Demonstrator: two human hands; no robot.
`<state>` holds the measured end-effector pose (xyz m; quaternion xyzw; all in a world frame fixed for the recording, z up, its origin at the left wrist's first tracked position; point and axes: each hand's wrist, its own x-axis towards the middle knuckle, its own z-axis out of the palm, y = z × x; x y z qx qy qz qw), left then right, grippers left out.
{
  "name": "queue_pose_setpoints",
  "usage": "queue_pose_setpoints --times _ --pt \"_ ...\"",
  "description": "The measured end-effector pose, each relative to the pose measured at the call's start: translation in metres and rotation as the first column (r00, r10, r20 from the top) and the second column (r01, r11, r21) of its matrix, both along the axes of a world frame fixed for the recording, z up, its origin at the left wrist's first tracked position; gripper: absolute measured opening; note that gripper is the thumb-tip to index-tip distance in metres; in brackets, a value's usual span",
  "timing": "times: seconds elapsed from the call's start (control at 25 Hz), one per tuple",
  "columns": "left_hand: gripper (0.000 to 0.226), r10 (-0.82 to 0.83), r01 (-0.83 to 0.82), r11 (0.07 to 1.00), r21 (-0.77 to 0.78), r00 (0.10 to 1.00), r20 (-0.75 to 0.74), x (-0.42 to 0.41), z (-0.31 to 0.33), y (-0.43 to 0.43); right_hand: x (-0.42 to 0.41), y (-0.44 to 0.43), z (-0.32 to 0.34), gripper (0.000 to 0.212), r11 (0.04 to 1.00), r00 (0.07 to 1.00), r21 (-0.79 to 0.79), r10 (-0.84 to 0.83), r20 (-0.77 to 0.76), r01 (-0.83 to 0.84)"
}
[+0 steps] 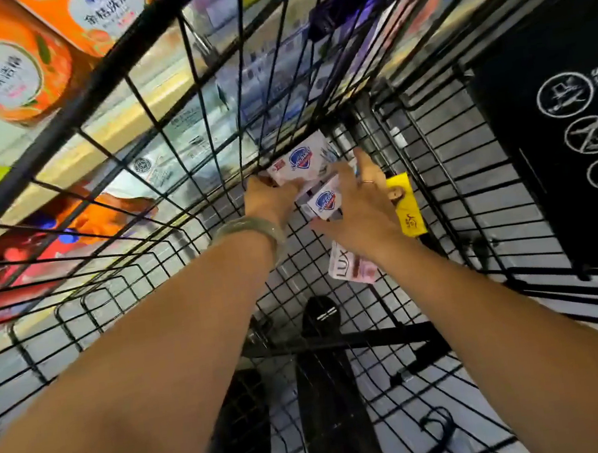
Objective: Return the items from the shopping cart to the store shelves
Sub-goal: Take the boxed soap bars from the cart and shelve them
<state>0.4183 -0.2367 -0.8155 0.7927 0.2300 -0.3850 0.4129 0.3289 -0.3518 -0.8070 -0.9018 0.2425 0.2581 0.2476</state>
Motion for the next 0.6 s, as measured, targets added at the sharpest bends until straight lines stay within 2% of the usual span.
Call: queue_pose_setpoints --times 0.16,0.24,0.32,0.44,0.52,0.6 --pt "0.065 0.112 -0.117 0.990 -0.078 0.991 -0.070 0.000 -0.001 -0.004 0.000 0.005 0.003 0.087 0.999 0.999 -0.012 -0.047 0.003 0.047" --pt "0.065 0.137 -0.143 0.983 -0.117 0.989 -0.057 -0.007 0.006 -0.004 -0.004 0.003 0.007 0.081 0.996 0.994 0.007 -0.086 0.061 0.086" --pt "0.065 0.157 -0.161 0.977 -0.136 0.987 -0.044 -0.017 0.017 0.001 -0.014 0.000 0.014 0.075 0.983 0.981 0.090 -0.169 0.099 0.161" --pt "0.057 0.198 -0.205 0.974 -0.092 0.977 -0.078 -0.037 0.036 0.029 -0.037 0.003 0.035 0.078 0.923 0.955 0.290 -0.286 0.082 0.252" --pt "0.055 0.161 -0.167 0.984 -0.063 0.983 -0.088 -0.054 0.052 0.057 -0.053 0.013 0.053 0.082 0.891 0.953 0.381 -0.295 0.069 0.249" --pt "0.057 0.100 -0.108 0.992 -0.061 0.986 -0.134 -0.069 0.071 0.081 -0.066 0.027 0.071 0.085 0.884 0.959 0.408 -0.275 0.064 0.227"
